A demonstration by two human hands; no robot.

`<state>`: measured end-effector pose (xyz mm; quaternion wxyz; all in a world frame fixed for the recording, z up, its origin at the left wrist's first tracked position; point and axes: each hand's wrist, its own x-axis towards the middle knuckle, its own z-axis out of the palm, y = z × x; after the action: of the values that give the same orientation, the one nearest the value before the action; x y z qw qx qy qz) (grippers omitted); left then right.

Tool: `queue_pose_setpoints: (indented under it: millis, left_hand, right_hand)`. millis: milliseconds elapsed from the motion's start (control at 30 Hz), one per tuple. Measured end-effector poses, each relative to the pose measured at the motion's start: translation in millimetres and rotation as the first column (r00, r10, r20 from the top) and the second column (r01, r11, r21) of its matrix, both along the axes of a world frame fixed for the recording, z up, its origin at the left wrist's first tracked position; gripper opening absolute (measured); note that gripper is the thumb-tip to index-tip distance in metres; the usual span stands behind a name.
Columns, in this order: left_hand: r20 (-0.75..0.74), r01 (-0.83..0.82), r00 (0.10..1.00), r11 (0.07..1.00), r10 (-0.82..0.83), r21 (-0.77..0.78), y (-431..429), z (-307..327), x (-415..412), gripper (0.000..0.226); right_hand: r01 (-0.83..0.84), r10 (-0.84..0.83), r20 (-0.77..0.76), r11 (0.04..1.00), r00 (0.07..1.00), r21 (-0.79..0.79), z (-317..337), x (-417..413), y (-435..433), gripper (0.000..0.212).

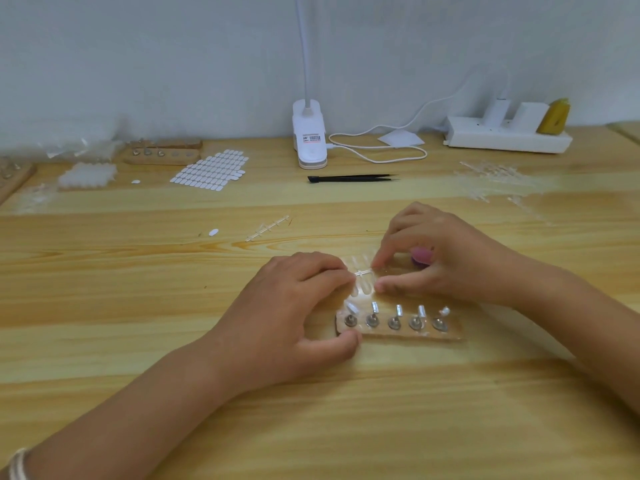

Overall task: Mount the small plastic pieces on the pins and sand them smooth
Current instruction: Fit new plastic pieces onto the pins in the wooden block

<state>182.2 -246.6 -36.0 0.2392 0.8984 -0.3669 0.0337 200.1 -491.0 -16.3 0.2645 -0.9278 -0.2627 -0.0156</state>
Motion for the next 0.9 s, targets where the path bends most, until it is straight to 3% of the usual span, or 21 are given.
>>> queue_pose_setpoints:
  millis: [233, 333, 433, 533, 667, 767, 900]
  left_hand:
    - [-0.013, 0.004, 1.000, 1.000, -0.004, -0.009, -0.6, 1.5, -0.4, 0.056]
    - [-0.019, 0.001, 1.000, 1.000, -0.001, -0.006, -0.5, 1.9, -0.9, 0.056]
    - [-0.017, 0.003, 1.000, 1.000, -0.003, 0.006, -1.2, 2.0, -0.4, 0.056]
    - [-0.025, 0.000, 1.000, 1.000, 0.000, 0.019, -0.8, 2.0, -0.7, 0.059]
    - [-0.027, 0.004, 1.000, 0.999, -0.003, 0.034, -0.4, 2.3, -1.1, 0.060]
    - [-0.025, 0.006, 1.000, 0.999, -0.005, 0.035, -0.4, 2.3, -0.8, 0.061]
    - [-0.027, 0.004, 1.000, 1.000, -0.003, 0.025, -1.1, 2.5, -2.3, 0.060]
  right_hand:
    - [0.051, -0.054, 0.057, 0.998, 0.997, 0.039, -7.2, 3.3, 4.0, 0.013]
    - [0.092, -0.093, 0.013, 0.992, 0.996, 0.086, -6.0, 1.2, 5.4, 0.024]
    - [0.058, -0.058, 0.000, 0.995, 0.998, 0.086, -3.9, 0.2, 3.1, 0.016]
    - [0.069, -0.056, -0.098, 0.989, 0.994, 0.129, -0.7, -3.5, 0.3, 0.006]
    - [0.135, -0.061, -0.237, 0.941, 0.970, 0.311, 10.5, -10.8, -0.1, 0.010]
    - [0.086, -0.016, -0.189, 0.925, 0.982, 0.370, 21.1, -15.9, 1.9, 0.013]
    - [-0.042, 0.088, -0.149, 0.957, 0.985, 0.289, 28.6, -27.1, 10.6, 0.013]
